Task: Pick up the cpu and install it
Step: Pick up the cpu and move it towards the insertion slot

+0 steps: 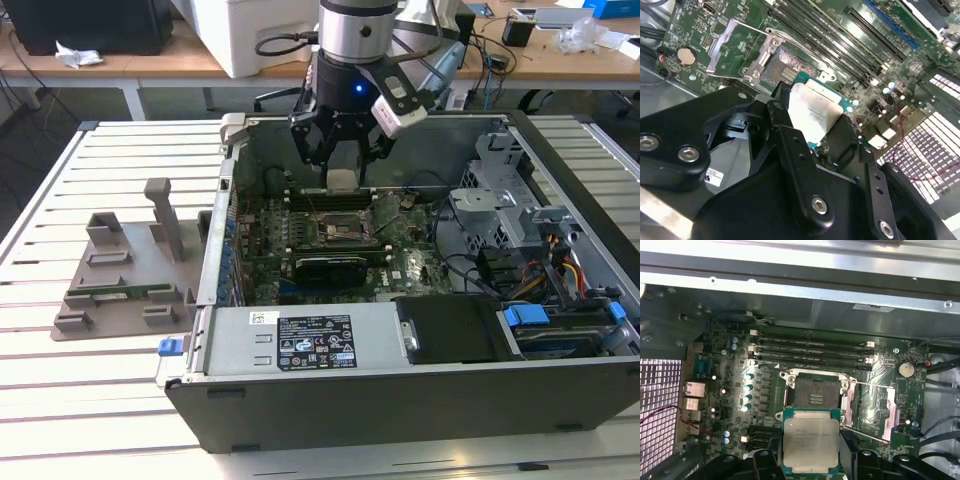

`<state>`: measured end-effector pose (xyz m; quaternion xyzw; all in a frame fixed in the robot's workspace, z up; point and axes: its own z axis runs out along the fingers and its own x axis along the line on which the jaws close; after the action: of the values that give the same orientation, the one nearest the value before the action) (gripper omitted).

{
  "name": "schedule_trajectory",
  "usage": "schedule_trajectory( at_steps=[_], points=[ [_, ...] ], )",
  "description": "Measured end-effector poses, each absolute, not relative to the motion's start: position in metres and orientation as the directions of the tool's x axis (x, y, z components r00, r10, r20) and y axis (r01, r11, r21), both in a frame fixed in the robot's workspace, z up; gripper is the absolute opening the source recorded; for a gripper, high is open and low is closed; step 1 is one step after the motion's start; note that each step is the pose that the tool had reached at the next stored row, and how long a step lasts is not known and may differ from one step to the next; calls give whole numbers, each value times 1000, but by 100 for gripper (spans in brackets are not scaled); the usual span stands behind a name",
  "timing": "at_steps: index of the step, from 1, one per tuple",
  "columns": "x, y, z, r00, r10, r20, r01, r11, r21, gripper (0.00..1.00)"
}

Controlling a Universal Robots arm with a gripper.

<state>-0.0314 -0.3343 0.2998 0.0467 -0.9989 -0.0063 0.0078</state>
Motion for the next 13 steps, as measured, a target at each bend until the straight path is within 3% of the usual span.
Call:
schedule_trajectory(
  at_steps=[13],
  points=[
    [-20,-331,282,-996,-92,16,-92,996,2,54]
  ],
)
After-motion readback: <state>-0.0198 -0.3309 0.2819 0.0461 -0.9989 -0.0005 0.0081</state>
